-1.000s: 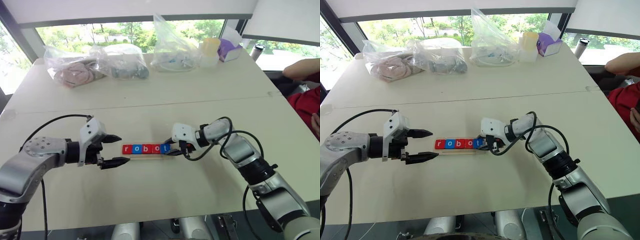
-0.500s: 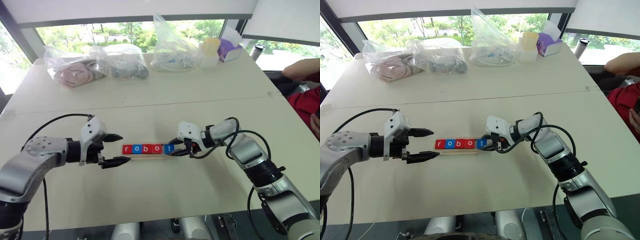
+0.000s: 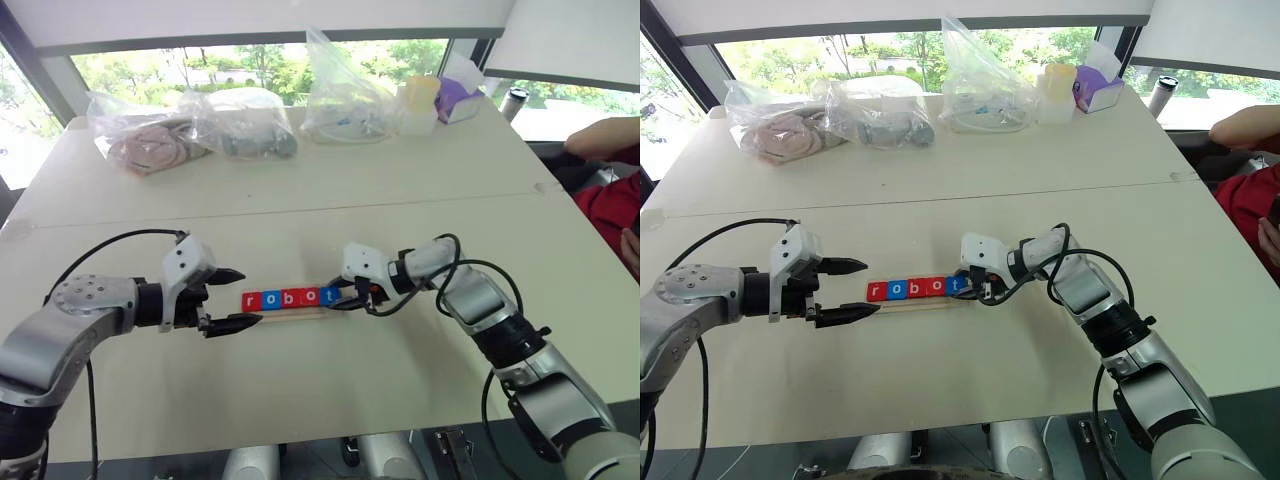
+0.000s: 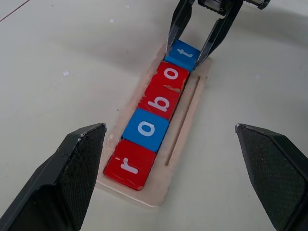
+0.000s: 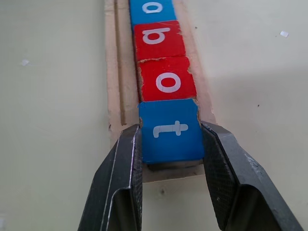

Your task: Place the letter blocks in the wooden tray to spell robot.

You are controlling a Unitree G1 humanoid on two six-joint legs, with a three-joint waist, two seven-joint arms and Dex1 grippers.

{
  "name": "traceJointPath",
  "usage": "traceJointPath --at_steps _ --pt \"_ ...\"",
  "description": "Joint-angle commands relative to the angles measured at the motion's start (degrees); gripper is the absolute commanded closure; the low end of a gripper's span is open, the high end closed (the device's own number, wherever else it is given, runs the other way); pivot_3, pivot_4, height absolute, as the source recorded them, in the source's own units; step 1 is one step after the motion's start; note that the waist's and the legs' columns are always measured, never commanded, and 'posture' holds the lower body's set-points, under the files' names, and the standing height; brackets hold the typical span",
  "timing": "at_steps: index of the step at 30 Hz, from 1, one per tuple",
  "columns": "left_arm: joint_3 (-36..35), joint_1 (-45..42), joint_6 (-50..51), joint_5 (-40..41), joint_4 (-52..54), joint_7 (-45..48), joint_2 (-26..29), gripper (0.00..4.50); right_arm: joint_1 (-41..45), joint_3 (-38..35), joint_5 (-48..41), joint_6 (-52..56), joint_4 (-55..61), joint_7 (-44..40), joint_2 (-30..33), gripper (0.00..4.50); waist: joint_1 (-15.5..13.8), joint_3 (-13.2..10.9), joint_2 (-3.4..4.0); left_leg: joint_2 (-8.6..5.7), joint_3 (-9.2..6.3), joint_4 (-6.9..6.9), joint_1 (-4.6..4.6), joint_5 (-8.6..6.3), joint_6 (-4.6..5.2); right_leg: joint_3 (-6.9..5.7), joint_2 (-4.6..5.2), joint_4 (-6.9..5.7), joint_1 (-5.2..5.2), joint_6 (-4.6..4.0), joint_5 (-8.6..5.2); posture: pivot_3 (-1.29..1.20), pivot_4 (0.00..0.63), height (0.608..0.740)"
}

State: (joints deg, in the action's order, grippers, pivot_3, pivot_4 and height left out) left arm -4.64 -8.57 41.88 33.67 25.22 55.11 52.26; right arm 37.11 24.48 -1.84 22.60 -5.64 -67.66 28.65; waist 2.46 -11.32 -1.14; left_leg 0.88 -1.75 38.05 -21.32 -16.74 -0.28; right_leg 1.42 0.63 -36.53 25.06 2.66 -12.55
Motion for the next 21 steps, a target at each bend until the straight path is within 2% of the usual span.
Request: traceJointPath --at_steps 1,2,8,9,16,21 --pt "-0.65 0.13 0.08 0.41 2.0 -0.39 0.13 0.0 0.13 0.11 -0.09 -0.04 1.19 -0.17 -0.13 3.35 -0.01 0.0 0.0 0.0 0.0 0.0 0.0 0.0 0.0 0.0 0.0 0.0 0.0 0.0 0.0 0.0 0.15 0.74" --pt "-0.62 0.12 0.09 0.39 2.03 -0.46 0.16 0.0 -0.01 0.01 -0.22 0.22 1.29 -0.15 -0.18 3.35 0.0 0.0 0.0 0.0 0.0 0.0 0.0 0.0 0.0 0.0 0.0 0.0 0.0 0.0 0.0 0.0 0.15 0.74" --pt "-0.24 -0.3 -0.13 0.1 1.52 -0.45 0.15 0.0 0.15 -1.67 -1.57 0.62 2.62 1.21 -1.39 0.38 -0.03 0.0 0.0 0.0 0.0 0.0 0.0 0.0 0.0 0.0 0.0 -0.01 0.0 0.0 0.0 0.0 0.15 0.74" --pt "-0.21 -0.33 -0.19 0.06 1.42 -0.41 0.15 0.0 0.22 -1.96 -1.95 0.6 2.96 1.18 -1.48 0.07 -0.03 0.0 0.0 0.0 0.0 0.0 0.0 0.0 0.0 0.0 0.0 -0.01 0.0 0.0 0.0 0.0 0.15 0.74" --pt "-0.39 -0.78 -0.59 -0.14 0.4 0.03 0.3 0.0 0.7 -6.69 -5.06 2.88 7.7 2.54 0.26 0.07 -0.09 0.0 0.0 0.0 0.0 0.0 -0.01 0.0 0.0 0.0 0.01 -0.01 0.01 0.01 0.0 0.0 0.15 0.74" --pt "-0.85 -0.74 -0.75 -0.2 -0.25 0.21 0.55 0.0 -0.89 -7.33 -1.93 0.5 7.87 6.28 3.09 0.07 -0.17 0.0 0.0 -0.02 0.0 0.0 -0.02 0.0 0.0 0.0 0.03 0.0 0.01 -0.02 -0.02 0.0 0.15 0.74"
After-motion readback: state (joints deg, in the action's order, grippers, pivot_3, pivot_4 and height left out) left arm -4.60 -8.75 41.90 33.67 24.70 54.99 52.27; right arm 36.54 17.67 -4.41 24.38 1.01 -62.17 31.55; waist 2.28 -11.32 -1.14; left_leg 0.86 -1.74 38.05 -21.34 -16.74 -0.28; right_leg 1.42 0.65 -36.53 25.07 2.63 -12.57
